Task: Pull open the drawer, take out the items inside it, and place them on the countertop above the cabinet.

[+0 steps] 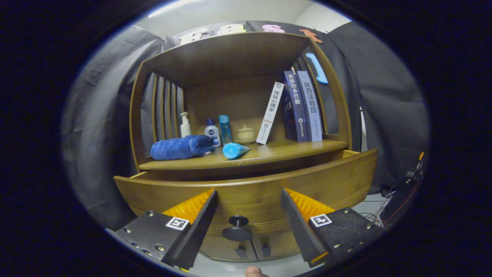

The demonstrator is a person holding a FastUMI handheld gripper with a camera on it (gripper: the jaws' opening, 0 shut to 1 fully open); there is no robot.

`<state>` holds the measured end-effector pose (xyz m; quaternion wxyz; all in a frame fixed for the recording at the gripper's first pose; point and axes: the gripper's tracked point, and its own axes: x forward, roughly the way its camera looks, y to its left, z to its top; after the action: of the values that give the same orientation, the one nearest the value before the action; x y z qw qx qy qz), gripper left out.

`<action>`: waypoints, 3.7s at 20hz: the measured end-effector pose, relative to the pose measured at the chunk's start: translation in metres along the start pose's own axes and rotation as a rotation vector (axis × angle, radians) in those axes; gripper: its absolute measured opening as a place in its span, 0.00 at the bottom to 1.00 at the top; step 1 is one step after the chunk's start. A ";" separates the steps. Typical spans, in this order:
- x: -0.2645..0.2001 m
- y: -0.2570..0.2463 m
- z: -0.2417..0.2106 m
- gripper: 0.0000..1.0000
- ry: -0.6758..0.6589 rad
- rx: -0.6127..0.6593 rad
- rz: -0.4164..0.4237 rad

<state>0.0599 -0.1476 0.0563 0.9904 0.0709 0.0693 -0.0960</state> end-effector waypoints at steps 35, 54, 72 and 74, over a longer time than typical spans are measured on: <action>0.072 0.007 0.000 0.99 -0.046 -0.061 -0.021; -0.117 0.051 0.113 0.98 -0.028 -0.289 -0.030; -0.223 0.045 0.216 0.97 -0.121 -0.146 -0.028; -0.221 0.040 0.213 0.97 -0.112 -0.139 -0.030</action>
<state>-0.1207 -0.1012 0.3036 0.9937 -0.0048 0.0215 -0.1095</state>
